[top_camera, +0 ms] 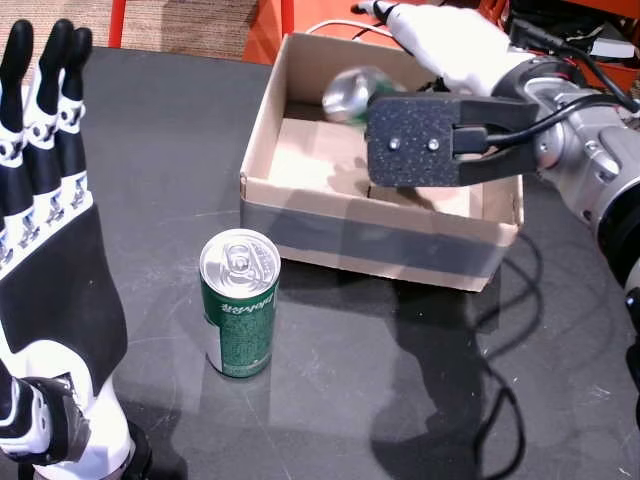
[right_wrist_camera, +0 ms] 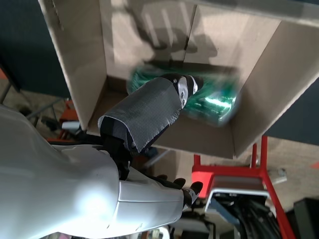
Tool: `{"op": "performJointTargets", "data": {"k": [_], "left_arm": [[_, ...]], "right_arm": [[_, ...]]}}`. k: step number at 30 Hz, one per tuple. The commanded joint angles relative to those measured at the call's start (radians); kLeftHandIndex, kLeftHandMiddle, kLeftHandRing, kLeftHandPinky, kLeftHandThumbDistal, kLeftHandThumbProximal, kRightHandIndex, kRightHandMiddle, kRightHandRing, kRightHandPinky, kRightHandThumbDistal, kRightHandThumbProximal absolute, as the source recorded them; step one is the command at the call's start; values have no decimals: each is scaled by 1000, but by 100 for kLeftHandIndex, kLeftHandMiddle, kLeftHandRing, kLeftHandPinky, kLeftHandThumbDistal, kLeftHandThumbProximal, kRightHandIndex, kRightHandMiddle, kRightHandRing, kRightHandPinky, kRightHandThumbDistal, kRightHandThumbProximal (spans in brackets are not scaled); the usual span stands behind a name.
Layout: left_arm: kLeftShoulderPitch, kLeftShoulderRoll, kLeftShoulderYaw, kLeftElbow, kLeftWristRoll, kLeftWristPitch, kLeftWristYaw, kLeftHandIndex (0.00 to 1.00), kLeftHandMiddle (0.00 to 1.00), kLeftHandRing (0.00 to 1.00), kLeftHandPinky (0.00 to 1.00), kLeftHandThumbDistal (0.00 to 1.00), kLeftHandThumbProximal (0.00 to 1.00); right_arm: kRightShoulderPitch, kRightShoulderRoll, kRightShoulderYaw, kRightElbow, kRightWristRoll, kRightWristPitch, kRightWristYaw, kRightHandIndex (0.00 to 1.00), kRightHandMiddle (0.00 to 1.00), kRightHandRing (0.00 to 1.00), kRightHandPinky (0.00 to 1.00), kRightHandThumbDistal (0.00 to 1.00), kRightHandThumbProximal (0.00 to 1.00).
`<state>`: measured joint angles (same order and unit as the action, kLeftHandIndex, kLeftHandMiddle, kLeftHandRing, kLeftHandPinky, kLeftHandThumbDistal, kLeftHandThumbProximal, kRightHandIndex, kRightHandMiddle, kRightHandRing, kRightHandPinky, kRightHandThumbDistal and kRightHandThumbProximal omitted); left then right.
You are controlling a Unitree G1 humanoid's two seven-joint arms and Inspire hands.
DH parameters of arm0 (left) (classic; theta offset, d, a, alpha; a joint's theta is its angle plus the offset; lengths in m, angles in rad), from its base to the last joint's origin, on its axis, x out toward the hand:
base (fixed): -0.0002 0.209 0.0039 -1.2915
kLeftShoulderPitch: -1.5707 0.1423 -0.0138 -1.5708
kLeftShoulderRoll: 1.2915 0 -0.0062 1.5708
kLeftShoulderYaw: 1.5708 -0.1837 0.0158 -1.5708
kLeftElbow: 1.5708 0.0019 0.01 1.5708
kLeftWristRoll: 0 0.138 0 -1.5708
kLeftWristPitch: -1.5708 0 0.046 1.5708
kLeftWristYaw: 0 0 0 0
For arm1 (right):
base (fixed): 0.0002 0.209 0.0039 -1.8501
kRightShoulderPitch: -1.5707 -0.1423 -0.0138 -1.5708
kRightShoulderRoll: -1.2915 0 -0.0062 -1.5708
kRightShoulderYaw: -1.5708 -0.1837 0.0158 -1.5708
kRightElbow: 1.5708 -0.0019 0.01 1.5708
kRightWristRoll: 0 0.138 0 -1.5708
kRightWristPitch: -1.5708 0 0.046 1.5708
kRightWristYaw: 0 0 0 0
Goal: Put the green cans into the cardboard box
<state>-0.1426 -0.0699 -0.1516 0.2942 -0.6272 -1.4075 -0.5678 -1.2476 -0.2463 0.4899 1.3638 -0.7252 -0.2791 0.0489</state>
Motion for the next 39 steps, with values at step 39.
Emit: {"op": "performJointTargets", "data": {"k": [39], "left_arm": [[1,48,-17,28,14,-5,26,100,99,100,100,72,100]], "right_arm": [[247,-174,-438,-535,636,-802,220,82,92,94,87,100,61]]}}
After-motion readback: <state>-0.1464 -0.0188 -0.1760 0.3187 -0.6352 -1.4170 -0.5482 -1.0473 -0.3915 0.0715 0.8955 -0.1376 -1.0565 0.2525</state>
